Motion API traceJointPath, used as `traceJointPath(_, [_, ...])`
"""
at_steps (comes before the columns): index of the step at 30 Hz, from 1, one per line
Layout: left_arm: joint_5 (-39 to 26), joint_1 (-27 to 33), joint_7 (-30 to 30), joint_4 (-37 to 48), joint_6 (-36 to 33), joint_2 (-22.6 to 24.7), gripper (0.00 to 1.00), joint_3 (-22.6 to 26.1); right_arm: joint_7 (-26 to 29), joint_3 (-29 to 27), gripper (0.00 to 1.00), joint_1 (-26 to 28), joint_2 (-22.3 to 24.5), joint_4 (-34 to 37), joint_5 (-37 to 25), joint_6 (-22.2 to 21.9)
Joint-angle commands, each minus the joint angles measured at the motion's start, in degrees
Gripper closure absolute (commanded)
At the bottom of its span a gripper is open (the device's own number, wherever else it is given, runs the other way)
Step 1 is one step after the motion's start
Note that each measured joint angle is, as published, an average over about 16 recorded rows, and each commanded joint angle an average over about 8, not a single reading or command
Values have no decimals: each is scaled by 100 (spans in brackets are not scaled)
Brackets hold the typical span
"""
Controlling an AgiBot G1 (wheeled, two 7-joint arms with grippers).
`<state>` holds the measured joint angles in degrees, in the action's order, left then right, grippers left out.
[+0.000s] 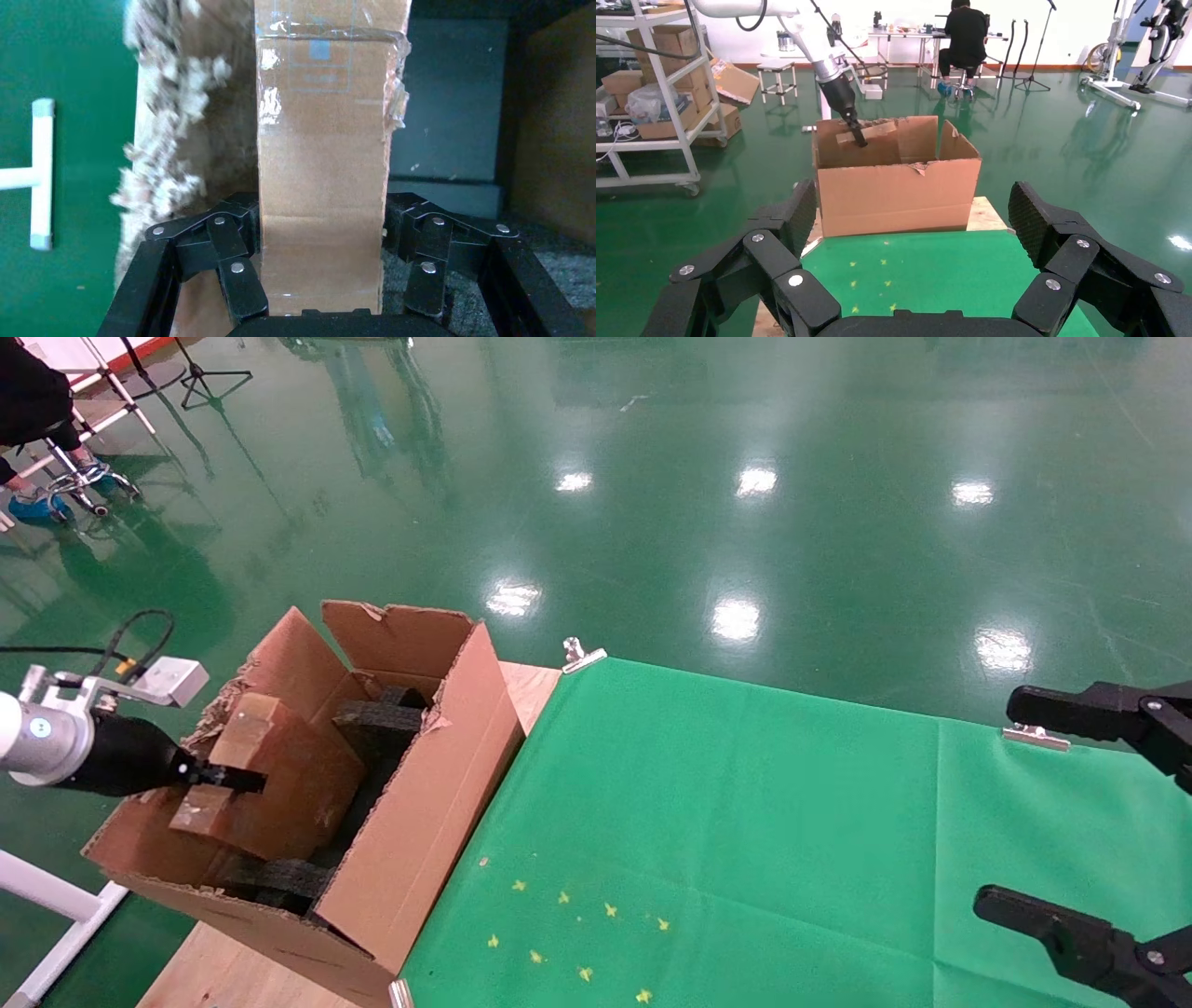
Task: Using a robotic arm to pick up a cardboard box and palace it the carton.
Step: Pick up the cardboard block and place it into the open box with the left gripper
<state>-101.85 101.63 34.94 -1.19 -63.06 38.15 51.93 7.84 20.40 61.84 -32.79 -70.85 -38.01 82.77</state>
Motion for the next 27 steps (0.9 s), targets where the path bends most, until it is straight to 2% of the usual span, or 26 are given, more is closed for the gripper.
traceJointPath(1, [15, -54, -7, 49, 36, 29, 100, -10, 0, 0, 0, 0, 0, 0, 0, 0])
traceJointPath(10, [84, -284, 19, 136, 289, 138, 100, -57, 0, 0, 0, 0, 0, 0, 0, 0])
traceJointPath(21, [122, -533, 142, 176, 917, 265, 100, -83, 0, 0, 0, 0, 0, 0, 0, 0])
traceJointPath(27, [125, -640, 176, 183, 984, 332, 100, -85, 0, 0, 0, 0, 0, 0, 0, 0])
